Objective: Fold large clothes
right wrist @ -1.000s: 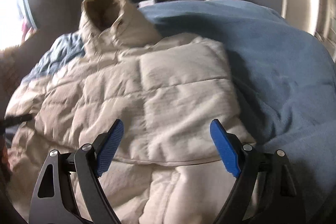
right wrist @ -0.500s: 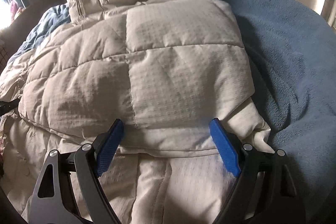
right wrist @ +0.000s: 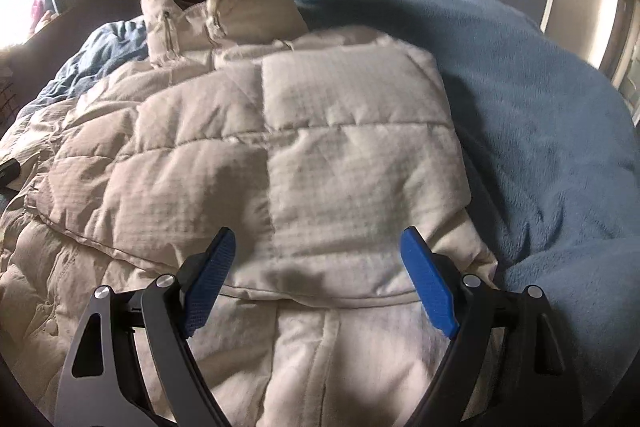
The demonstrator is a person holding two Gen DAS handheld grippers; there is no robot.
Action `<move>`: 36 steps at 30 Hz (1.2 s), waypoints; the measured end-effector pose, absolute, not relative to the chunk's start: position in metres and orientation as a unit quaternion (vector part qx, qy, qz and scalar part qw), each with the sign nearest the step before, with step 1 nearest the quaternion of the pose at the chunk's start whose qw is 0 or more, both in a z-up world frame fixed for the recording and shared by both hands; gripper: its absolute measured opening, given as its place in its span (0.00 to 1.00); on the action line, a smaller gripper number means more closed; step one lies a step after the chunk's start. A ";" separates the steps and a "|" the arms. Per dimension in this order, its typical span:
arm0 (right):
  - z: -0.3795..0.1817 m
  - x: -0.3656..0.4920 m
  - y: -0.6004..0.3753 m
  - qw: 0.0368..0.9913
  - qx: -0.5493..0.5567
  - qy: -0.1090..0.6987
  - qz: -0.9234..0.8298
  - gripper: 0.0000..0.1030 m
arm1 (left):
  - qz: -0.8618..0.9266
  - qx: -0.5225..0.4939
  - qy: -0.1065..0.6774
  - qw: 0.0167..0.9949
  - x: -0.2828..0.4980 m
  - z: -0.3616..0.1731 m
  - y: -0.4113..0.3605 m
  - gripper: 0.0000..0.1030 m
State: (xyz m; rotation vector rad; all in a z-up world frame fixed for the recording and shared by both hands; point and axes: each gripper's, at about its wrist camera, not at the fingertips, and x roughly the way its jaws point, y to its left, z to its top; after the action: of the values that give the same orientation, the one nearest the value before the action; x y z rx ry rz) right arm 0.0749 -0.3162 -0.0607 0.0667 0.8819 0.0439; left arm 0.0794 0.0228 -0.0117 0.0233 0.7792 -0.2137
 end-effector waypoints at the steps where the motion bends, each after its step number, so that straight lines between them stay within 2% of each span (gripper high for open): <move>1: -0.060 0.075 -0.315 0.905 0.030 0.425 0.022 0.80 | -0.111 0.026 0.384 0.916 0.081 -0.015 0.015 0.70; 2: -0.060 0.075 -0.314 0.904 0.026 0.425 0.021 0.86 | -0.115 0.035 0.390 0.913 0.082 -0.019 0.011 0.72; 3: -0.061 0.076 -0.313 0.903 0.023 0.428 0.020 0.89 | -0.120 0.045 0.403 0.906 0.086 -0.026 0.006 0.77; 5: -0.068 0.081 -0.311 0.895 0.018 0.446 0.020 0.91 | -0.116 0.057 0.429 0.894 0.091 -0.039 0.001 0.79; 11: -0.082 0.090 -0.311 0.877 0.022 0.479 0.021 0.92 | -0.107 0.042 0.469 0.875 0.101 -0.059 0.009 0.84; 18: -0.080 0.088 -0.311 0.879 0.023 0.475 0.021 0.92 | -0.102 0.043 0.454 0.884 0.093 -0.051 0.011 0.85; 21: -0.076 0.082 -0.311 0.884 0.022 0.466 0.018 0.92 | -0.089 0.049 0.450 0.887 0.090 -0.047 0.011 0.92; 32: -0.042 0.047 -0.321 0.911 0.054 0.410 -0.015 0.92 | -0.071 0.030 0.433 0.898 0.076 -0.027 0.024 0.94; 36: -0.020 0.037 -0.308 0.923 0.032 0.382 -0.033 0.92 | -0.073 0.019 0.415 0.907 0.068 -0.013 0.030 0.94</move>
State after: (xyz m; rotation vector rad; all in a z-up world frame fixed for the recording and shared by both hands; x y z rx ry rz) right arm 0.0368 -0.3085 -0.0197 0.0666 0.7837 -0.0669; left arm 0.0681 0.0297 -0.0132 0.0383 0.8567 -0.1511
